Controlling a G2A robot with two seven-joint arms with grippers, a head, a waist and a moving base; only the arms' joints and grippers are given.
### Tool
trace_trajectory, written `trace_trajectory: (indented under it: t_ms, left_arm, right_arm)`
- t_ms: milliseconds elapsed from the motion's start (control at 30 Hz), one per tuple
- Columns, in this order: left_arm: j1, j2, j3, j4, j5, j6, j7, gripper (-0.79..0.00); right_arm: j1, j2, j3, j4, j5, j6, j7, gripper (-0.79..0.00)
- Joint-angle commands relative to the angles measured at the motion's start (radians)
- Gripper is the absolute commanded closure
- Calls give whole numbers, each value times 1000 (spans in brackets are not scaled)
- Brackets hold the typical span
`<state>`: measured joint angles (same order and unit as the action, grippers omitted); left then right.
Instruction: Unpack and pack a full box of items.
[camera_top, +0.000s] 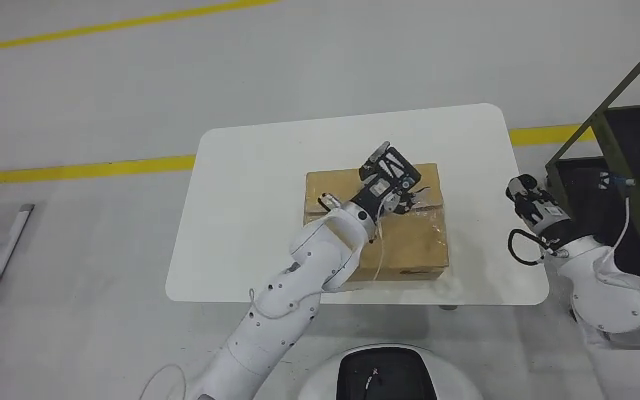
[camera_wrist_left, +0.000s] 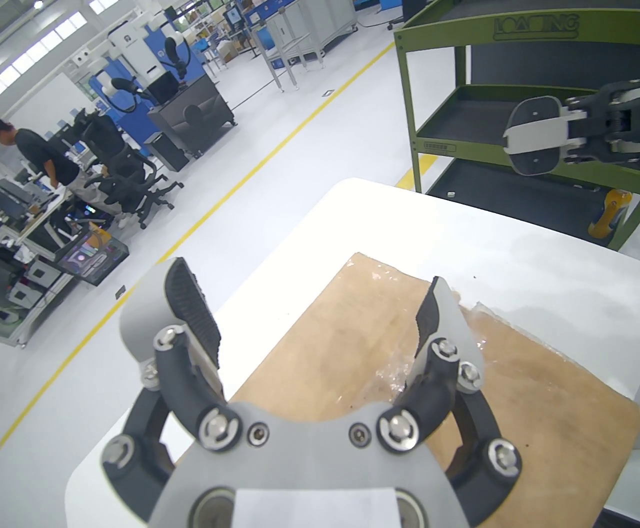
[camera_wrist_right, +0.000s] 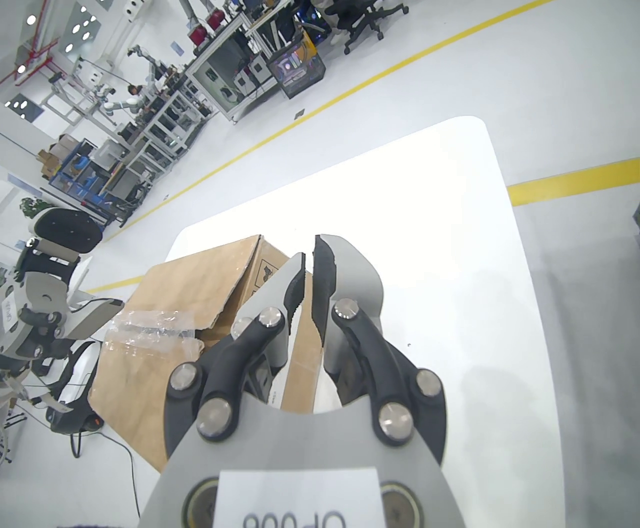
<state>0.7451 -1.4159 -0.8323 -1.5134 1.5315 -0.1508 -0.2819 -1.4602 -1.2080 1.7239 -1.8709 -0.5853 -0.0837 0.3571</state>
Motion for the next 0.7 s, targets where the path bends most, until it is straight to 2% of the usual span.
trace_trajectory:
  t_ms: [0,100,133,167,200,233,267,467,667]
  left_arm:
    - [32,11,-51,-34,10,5,-22,-785]
    - [97,33,-139,-102,42,5,-57,-785]
    - [124,41,-171,-128,49,1,-71,-708]
    - [154,49,-207,-158,55,2,-83,-526]
    - [185,56,-243,-188,66,4,-93,-289]
    - [219,64,-276,-219,74,0,-102,-114]
    - [255,71,-314,-251,78,1,-111,0]
    - [464,102,-514,-416,83,23,-163,0]
    - [639,117,-668,-506,50,42,-202,0]
  right_arm:
    - [9,1,-2,6,8,-15,6,0]
    - [26,2,-17,8,10,-45,4,0]
    - [32,2,-25,7,8,-53,4,0]
    - [39,2,-36,5,5,-60,5,0]
    - [47,2,-50,0,-2,-69,6,0]
    - [55,2,-64,-4,-5,-76,6,0]
    - [64,1,-84,-12,-10,-84,9,0]
    - [132,-7,-236,-43,-50,-105,39,0]
    - [219,-27,-461,-42,-163,-95,37,0]
